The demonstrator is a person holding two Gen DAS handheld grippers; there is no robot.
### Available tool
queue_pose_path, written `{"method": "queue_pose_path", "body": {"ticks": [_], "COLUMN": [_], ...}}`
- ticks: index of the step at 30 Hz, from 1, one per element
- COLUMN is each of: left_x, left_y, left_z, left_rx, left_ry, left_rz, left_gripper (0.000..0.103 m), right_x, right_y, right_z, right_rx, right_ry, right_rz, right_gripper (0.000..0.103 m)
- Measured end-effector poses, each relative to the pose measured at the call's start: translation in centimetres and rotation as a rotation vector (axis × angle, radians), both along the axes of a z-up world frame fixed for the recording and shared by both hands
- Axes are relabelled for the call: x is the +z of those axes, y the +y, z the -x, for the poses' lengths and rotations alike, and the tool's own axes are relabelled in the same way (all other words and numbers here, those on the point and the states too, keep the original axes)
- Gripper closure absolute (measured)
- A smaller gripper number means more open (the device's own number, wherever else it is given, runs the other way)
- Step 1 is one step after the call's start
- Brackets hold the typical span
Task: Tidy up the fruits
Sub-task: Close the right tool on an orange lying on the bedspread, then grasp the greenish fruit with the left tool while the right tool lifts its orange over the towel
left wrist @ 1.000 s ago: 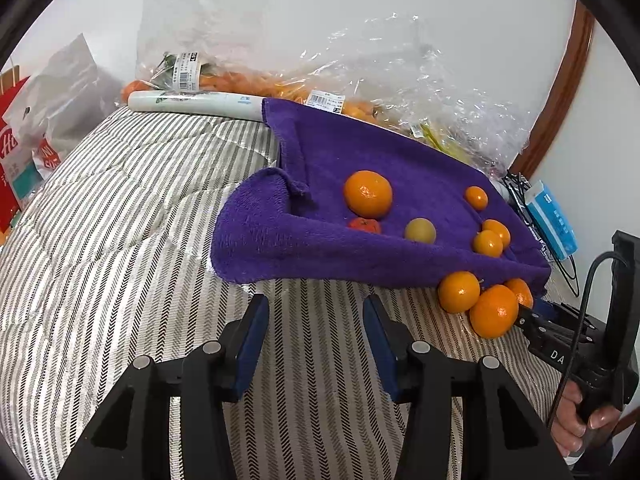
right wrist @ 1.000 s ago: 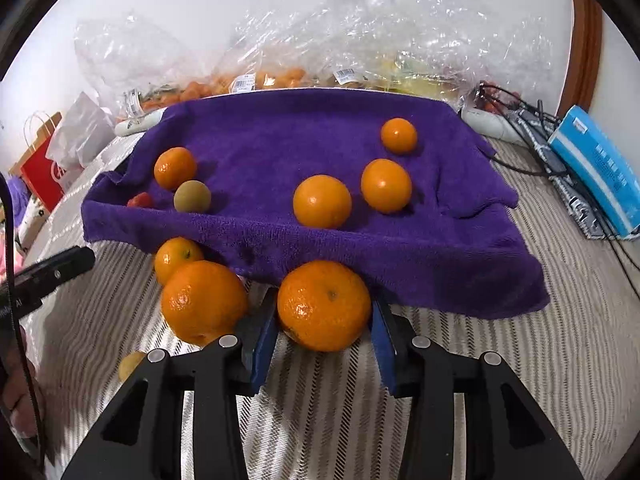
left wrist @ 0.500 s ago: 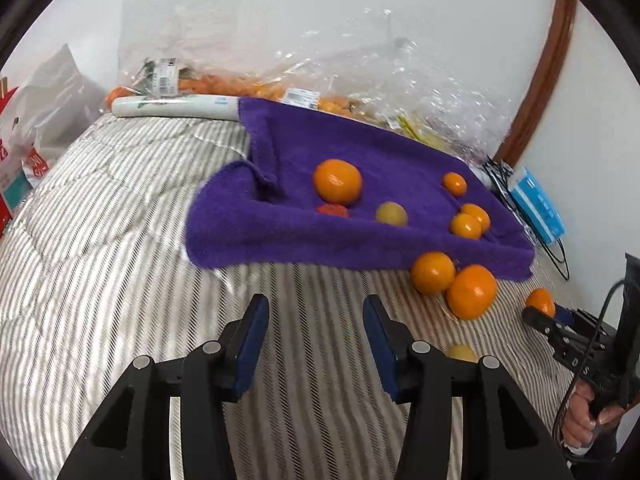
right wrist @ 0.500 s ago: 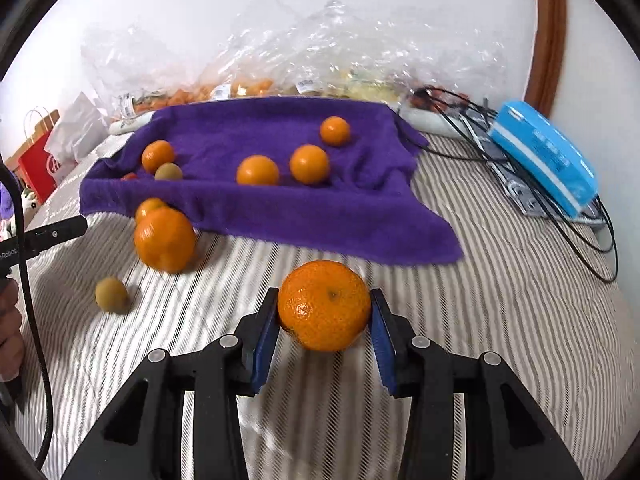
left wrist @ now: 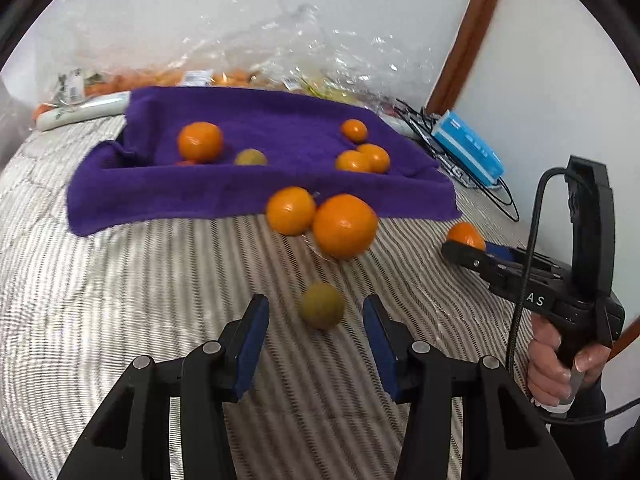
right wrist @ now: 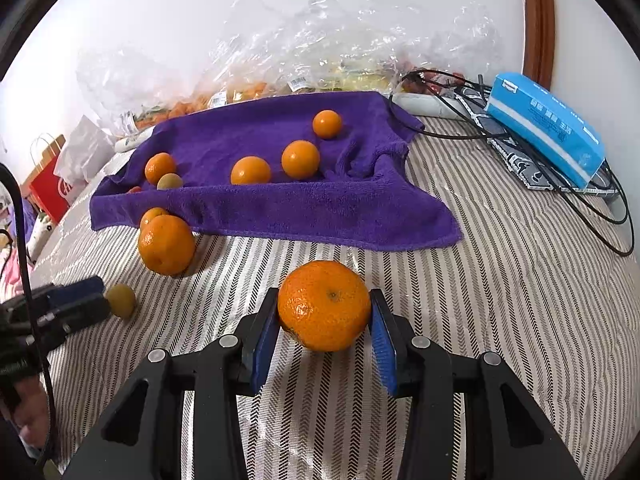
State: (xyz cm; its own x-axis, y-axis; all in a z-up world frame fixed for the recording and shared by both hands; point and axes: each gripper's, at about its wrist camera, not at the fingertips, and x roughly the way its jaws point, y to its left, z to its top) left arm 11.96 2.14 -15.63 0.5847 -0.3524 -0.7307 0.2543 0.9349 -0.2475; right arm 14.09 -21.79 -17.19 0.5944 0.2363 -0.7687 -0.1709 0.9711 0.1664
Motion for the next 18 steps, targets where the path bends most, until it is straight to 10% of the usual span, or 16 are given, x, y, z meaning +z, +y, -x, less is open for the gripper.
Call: {"method": "queue_pose_path", "body": {"ticks": [6,18], "left_x": [-0.4,1.0], "left_y": [-0.4,4.4], "left_z": [-0.7,-1.5], "left_rx": [0.041,0.132], "left_ry": [0.022,-0.034], "left_rz": [-0.012,0.076], "left_gripper": [0.080,0.080], "right_x": [0.0,0.3], "right_y": [0.3,-0.4], "right_z": [0.1,0.2], "right_rx": [0.004,-0.005], "right_ry": [-0.004,-0.015], "right_rz": [0.022,-0.026], "right_gripper": [0.060,0.060]}}
